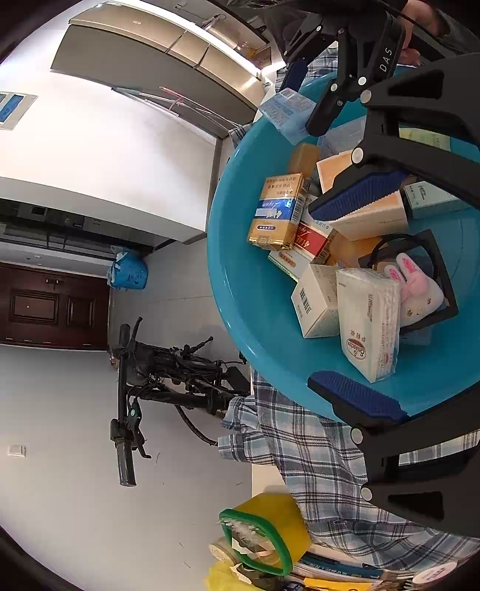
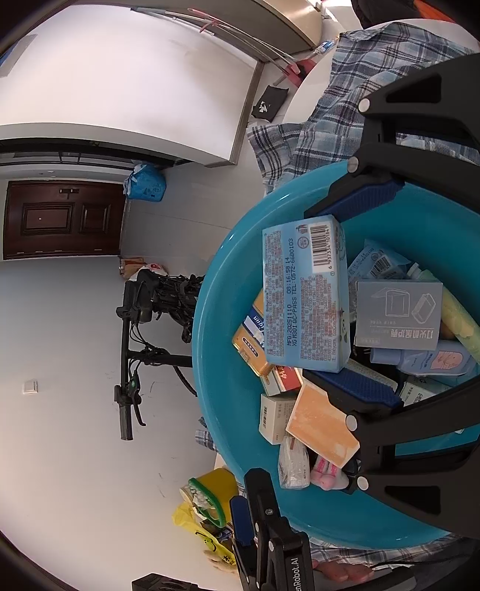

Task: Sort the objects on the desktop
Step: 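Lower the tissue pack into the basin and open the left tool while the right tool lowers the soap box, then open the right tool to release the soap box into the basin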

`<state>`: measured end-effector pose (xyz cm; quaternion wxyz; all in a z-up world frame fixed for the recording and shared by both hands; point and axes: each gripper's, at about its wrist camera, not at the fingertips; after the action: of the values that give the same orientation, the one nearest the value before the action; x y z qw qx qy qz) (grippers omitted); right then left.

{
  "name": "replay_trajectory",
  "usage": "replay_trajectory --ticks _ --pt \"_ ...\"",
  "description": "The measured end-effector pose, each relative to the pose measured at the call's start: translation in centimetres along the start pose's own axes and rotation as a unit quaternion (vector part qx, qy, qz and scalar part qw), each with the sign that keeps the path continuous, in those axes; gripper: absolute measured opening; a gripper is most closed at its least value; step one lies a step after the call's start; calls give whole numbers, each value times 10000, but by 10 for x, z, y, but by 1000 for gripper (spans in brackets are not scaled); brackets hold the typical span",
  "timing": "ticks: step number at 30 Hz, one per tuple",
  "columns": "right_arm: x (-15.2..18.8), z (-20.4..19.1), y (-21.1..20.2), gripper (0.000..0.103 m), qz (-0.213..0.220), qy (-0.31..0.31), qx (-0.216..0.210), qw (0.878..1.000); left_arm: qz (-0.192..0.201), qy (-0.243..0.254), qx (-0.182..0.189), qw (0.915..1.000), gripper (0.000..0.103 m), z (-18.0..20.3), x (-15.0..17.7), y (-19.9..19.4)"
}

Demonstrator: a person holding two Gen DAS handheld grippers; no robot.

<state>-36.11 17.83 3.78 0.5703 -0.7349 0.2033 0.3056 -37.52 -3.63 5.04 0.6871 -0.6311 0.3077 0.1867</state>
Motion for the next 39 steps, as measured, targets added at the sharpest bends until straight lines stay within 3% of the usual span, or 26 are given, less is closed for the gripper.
replay_trajectory --ticks 27,31,34,39 --pt "-4 9 -8 75 85 116 -6 9999 65 -63 2 10000 85 1 0 -3" --pt "-6 9 -13 75 174 134 -20 9998 131 -49 145 9998 85 5 -1 -7" --pt "-7 8 -20 76 284 146 -18 9995 260 -83 227 9994 85 7 -2 -15" --pt "-10 6 -33 81 496 130 18 9987 683 -21 29 9977 85 10 -4 -38"
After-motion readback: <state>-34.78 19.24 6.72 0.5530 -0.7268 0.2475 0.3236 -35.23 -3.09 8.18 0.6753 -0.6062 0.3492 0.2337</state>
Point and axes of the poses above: each gripper's, at about its wrist camera, not at the fingertips, and y roughly the way its jaws point, z to its right, x to its underside, and after that the axes turned 9 degrees about y, right-handed
